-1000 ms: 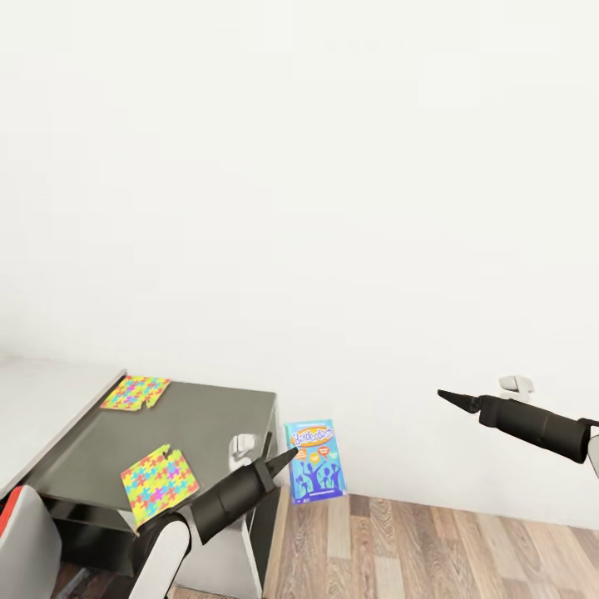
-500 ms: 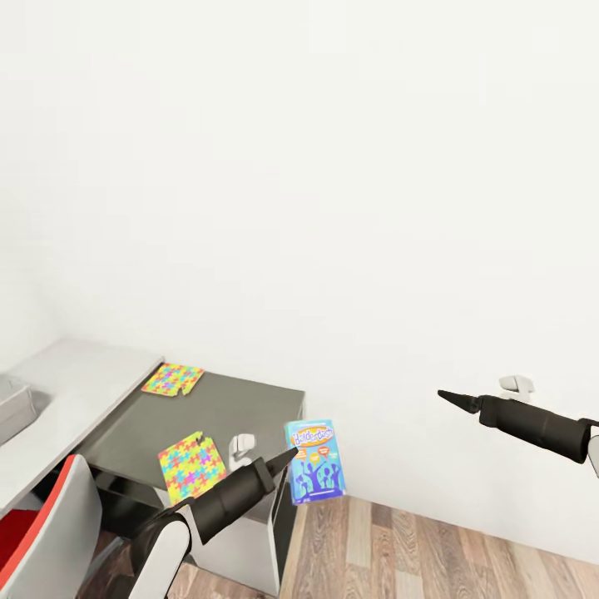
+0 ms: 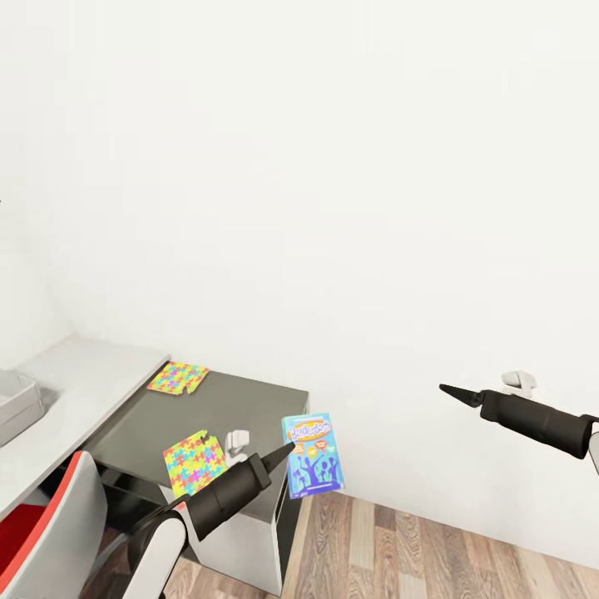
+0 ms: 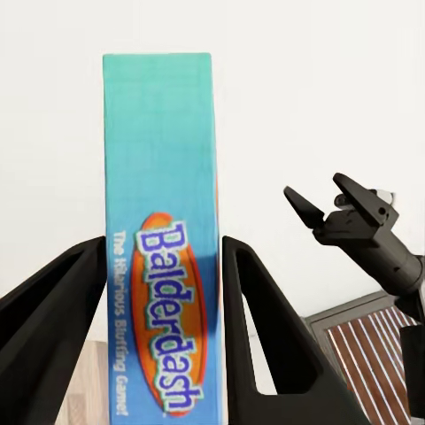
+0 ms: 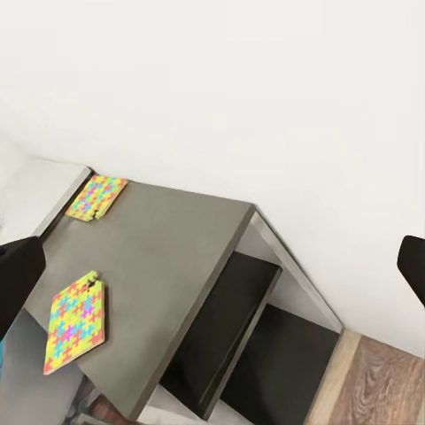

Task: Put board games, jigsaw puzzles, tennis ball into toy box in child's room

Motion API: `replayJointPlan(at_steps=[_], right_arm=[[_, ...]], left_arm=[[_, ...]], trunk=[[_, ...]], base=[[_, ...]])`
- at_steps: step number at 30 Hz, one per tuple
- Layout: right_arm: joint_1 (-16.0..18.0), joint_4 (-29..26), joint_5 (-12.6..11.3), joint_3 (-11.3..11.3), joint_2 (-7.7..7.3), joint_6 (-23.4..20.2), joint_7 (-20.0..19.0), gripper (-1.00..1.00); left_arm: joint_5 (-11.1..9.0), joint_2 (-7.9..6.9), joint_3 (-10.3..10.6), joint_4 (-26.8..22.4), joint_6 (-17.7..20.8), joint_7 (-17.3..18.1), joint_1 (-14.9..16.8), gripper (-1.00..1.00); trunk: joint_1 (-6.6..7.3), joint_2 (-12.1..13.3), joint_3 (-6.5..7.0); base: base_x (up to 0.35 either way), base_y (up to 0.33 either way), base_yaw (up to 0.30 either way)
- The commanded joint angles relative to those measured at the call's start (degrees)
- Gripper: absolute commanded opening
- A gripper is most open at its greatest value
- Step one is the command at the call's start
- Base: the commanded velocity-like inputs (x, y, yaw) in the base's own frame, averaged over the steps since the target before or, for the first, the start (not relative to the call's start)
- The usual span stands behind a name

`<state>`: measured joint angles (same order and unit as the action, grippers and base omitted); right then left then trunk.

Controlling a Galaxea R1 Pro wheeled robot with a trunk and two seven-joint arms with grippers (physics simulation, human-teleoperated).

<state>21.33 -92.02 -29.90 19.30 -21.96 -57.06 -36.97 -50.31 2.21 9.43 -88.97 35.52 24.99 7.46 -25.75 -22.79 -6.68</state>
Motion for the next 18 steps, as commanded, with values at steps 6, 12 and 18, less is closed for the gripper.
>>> replayJointPlan(at_steps=[6, 12, 18], right_arm=[[0.1, 0.0, 0.2, 0.1, 0.0, -0.3, -0.3, 1.0], [0.1, 0.0, 0.2, 0.1, 0.0, -0.3, -0.3, 1.0], [0.1, 0.0, 0.2, 0.1, 0.0, -0.3, -0.3, 1.0]], left_arm=[[-0.4, 0.03, -0.1, 0.0, 0.5, 0.0, 0.0, -1.0], [-0.4, 0.03, -0.1, 0.0, 0.5, 0.0, 0.0, -1.0], [-0.4, 0.03, -0.1, 0.0, 0.5, 0.0, 0.0, -1.0]], trunk=[[-0.04, -0.1, -0.13], [-0.04, -0.1, -0.13], [-0.04, -0.1, -0.13]], base=[[0.0, 0.0, 0.0], [0.0, 0.0, 0.0], [0.0, 0.0, 0.0]])
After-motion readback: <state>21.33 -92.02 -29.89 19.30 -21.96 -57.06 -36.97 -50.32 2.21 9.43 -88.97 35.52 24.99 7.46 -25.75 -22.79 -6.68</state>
